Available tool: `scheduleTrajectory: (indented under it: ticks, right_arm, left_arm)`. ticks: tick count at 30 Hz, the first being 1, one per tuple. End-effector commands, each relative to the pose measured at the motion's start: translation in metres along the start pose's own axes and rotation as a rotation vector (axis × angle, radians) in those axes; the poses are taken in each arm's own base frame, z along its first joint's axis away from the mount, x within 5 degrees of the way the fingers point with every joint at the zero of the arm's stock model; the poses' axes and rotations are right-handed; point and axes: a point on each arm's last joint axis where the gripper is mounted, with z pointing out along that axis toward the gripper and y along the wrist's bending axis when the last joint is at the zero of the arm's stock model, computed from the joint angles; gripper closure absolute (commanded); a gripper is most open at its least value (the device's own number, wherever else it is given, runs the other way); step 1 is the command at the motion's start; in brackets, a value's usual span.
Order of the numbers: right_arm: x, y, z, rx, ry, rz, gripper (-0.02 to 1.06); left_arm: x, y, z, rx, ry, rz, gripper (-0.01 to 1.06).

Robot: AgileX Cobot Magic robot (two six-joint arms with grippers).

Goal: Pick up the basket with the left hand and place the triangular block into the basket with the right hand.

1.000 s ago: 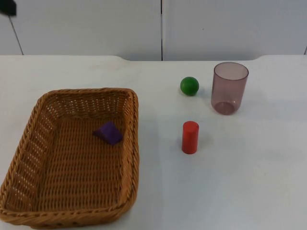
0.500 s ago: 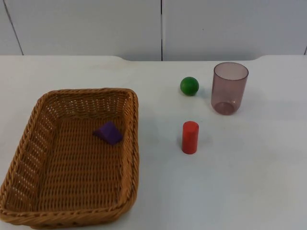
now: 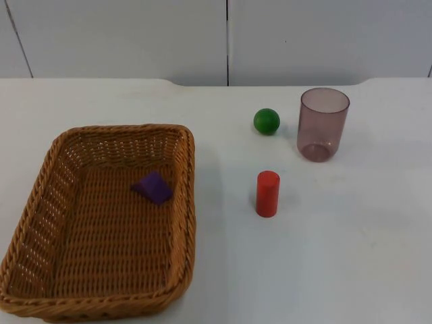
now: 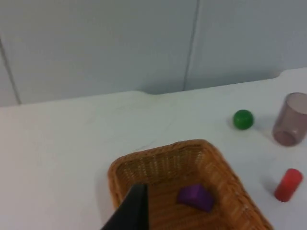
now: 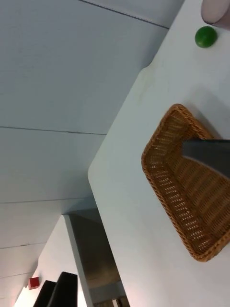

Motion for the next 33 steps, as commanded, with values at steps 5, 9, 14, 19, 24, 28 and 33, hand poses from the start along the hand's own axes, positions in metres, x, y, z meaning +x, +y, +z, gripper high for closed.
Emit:
scheduleTrajectory:
  ticks: [5,9,14,19,24,28,33]
  right_arm:
    - [0.019,0.002,-0.023,0.000,0.017,0.019,0.26]
    - [0.025,0.003,-0.033,0.000,0.010,0.018,0.26]
    - [0.033,0.004,-0.058,0.001,-0.029,0.024,0.26]
    - [0.041,0.005,-0.072,0.001,-0.014,0.022,0.26]
    - [0.047,0.005,-0.081,0.003,-0.007,0.017,0.26]
    - [0.050,0.006,-0.083,0.001,0.020,0.017,0.26]
    - [0.055,0.006,-0.084,-0.002,0.069,0.016,0.26]
  left_arm:
    - [0.006,-0.014,-0.017,0.066,-0.039,0.099,0.00]
    - [0.012,-0.016,-0.024,0.058,-0.055,0.072,0.00]
    - [0.029,-0.016,-0.044,-0.032,-0.066,0.069,0.00]
    - [0.042,-0.008,-0.064,-0.192,-0.082,0.022,0.00]
    - [0.053,-0.011,-0.078,-0.221,-0.096,-0.013,0.00]
    - [0.060,-0.010,-0.081,-0.241,-0.056,-0.009,0.00]
    - [0.069,-0.005,-0.083,-0.305,0.035,-0.059,0.00]
